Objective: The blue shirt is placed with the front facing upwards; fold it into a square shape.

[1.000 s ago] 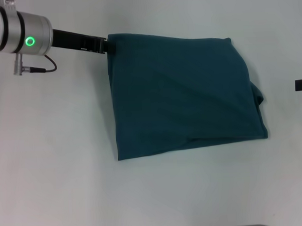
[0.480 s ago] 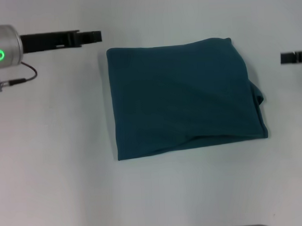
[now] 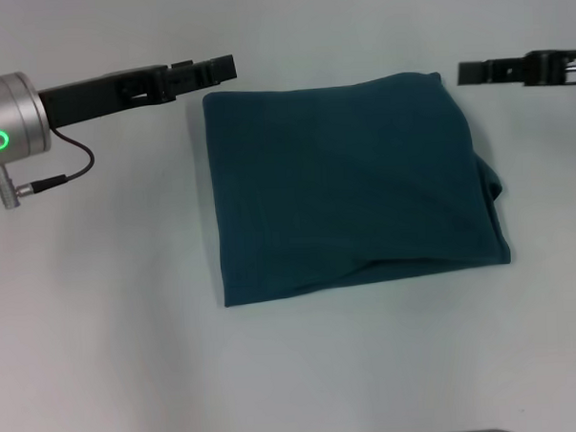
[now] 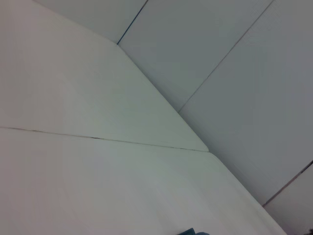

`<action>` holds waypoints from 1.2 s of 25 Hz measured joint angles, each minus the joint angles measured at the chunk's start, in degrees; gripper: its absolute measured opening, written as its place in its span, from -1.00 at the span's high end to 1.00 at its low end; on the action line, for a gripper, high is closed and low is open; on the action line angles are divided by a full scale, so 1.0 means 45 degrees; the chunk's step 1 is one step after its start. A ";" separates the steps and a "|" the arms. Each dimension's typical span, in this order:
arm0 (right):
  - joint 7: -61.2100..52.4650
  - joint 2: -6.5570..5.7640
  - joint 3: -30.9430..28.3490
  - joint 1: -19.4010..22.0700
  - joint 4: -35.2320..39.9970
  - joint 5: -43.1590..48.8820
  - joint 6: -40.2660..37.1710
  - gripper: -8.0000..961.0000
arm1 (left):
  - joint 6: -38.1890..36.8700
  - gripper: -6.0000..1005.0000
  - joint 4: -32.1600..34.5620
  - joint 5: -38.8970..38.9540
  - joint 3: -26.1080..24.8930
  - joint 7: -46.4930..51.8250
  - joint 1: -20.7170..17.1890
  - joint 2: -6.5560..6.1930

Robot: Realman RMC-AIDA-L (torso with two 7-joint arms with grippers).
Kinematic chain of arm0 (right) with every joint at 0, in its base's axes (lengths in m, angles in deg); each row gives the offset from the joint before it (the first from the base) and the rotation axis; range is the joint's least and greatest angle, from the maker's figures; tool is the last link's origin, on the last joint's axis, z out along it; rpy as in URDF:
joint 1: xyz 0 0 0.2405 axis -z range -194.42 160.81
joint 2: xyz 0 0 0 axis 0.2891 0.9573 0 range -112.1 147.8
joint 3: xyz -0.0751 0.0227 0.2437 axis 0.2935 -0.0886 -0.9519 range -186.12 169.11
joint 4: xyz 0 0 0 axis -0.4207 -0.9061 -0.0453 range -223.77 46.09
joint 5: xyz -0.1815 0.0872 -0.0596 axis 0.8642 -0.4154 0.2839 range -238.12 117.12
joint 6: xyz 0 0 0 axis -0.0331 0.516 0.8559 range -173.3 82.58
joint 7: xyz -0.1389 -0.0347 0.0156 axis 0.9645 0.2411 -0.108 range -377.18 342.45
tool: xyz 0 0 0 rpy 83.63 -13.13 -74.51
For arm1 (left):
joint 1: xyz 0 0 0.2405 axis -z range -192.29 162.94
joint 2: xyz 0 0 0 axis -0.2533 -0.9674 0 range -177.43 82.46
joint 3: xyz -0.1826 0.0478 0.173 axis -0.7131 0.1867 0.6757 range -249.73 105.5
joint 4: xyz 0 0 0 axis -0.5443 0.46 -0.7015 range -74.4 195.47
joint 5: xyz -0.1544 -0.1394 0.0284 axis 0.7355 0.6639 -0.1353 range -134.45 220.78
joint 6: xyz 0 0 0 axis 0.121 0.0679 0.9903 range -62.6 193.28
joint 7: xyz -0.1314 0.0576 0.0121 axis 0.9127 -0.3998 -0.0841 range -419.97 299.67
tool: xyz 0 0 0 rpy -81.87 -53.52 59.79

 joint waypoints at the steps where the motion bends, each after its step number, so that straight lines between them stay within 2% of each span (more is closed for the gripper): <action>1: 0.0039 0.0055 0.0280 -0.0081 -0.0086 0.0001 0.0151 -0.13 | 0.0000 -0.47 0.0000 0.0000 0.0000 0.0000 0.0000 0.0000; 2: 0.0051 0.0114 0.0596 -0.0153 -0.0150 0.0000 0.0305 -0.09 | -0.0002 -0.49 0.0007 0.0003 -0.0002 -0.0044 0.0005 0.0006; 4: 0.0016 0.0234 0.1218 -0.0268 -0.0237 0.0000 0.0662 0.43 | -0.0003 -0.53 0.0068 0.0008 -0.0003 -0.0121 0.0033 0.0010; 10: -0.0290 0.0463 0.2601 -0.0360 -0.0366 -0.0002 0.2005 0.91 | 0.0127 -0.62 0.0358 0.0019 -0.0009 -0.0345 0.0079 -0.0001; 12: -0.0581 0.0536 0.3324 -0.0363 -0.0444 -0.0004 0.3005 0.94 | 0.0153 -0.62 0.0401 0.0021 -0.0009 -0.0364 0.0079 -0.0001; 16: -0.0766 0.0634 0.3880 -0.0359 -0.0492 -0.0002 0.3931 0.99 | 0.0222 -0.62 0.0459 0.0026 -0.0026 -0.0368 0.0075 -0.0012; 23: -0.0776 0.0963 0.4493 -0.0472 -0.0796 0.0296 0.5618 0.99 | 0.0619 -0.63 0.0723 -0.0031 -0.0034 -0.0428 0.0094 -0.0026; 27: -0.0677 0.1186 0.4796 -0.0486 -0.0749 0.0377 0.6052 0.99 | 0.0664 -0.63 0.0870 -0.0065 -0.0030 -0.0549 0.0138 -0.0032; 30: -0.0604 0.1210 0.4764 -0.0399 -0.0500 0.0321 0.5925 0.99 | 0.0660 -0.63 0.0873 -0.0067 -0.0028 -0.0550 0.0138 -0.0051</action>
